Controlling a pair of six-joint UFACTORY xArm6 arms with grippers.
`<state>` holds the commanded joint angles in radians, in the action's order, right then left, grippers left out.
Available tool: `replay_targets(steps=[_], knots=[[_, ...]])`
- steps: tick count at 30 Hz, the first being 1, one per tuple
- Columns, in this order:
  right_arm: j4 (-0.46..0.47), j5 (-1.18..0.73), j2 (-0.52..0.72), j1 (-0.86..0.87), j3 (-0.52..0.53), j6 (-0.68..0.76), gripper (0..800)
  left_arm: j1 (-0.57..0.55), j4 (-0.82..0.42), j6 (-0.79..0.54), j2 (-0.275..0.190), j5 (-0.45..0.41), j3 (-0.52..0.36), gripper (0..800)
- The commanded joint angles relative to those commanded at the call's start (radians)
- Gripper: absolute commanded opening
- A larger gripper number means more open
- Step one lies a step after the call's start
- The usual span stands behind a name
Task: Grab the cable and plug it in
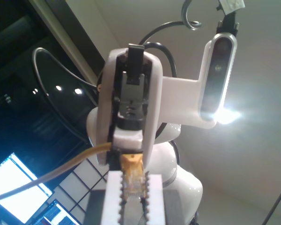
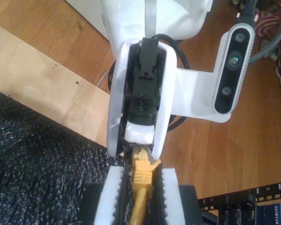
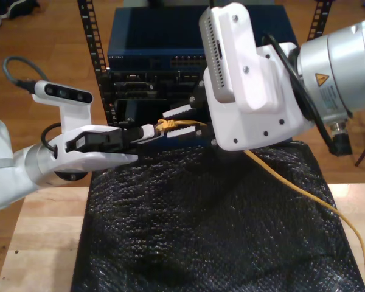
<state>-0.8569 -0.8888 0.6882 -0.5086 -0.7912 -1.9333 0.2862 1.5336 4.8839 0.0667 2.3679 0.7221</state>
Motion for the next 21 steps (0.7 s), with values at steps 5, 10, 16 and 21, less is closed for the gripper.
replay_targets(steps=[5,10,16,21], knots=[[0.0,0.0,0.0,0.0,0.0,0.0,170,0.0,0.0,0.0,0.0,0.0,0.0,7],[0.0,0.0,0.0,-0.002,0.0,0.0,159,0.0,0.0,0.0,0.0,0.002,0.002,7],[0.0,0.0,0.0,-0.002,0.0,0.0,128,0.0,0.0,0.0,0.0,0.002,0.002,7],[0.0,0.002,0.0,-0.002,0.0,0.0,64,0.0,0.0,0.0,0.0,0.002,0.002,7]])
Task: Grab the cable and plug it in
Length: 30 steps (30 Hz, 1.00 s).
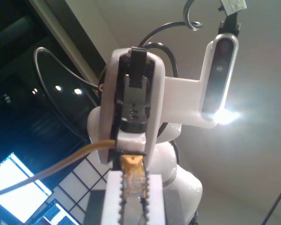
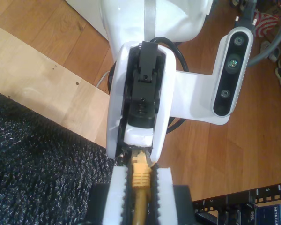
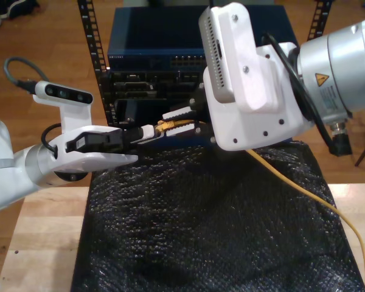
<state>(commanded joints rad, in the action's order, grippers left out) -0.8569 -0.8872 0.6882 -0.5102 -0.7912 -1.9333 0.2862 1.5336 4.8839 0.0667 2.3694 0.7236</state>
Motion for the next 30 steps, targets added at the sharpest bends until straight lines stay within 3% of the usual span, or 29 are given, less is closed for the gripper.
replay_targets(steps=[6,10,13,16,21,26,30], knots=[[-0.025,-0.002,0.0,0.0,0.0,0.0,7,0.0,0.0,0.0,0.0,0.0,0.0,37],[-0.025,-0.002,0.0,0.0,0.002,0.0,1,0.0,0.002,0.0,0.006,-0.002,-0.003,231],[-0.025,-0.002,0.0,0.0,0.002,0.002,1,0.0,0.003,-0.005,0.015,-0.009,-0.006,454],[-0.026,-0.002,-0.003,-0.002,0.0,0.003,1,0.0,0.006,-0.009,0.015,-0.014,-0.014,591],[-0.04,0.0,-0.021,0.0,-0.003,0.005,1,0.003,0.008,-0.014,0.014,-0.018,-0.012,748],[-0.055,0.0,-0.048,0.006,-0.015,0.018,0,0.011,0.006,-0.012,0.003,-0.046,0.005,791],[-0.055,-0.002,-0.086,0.026,-0.046,0.069,0,0.017,0.003,-0.008,-0.034,-0.092,0.018,793]])
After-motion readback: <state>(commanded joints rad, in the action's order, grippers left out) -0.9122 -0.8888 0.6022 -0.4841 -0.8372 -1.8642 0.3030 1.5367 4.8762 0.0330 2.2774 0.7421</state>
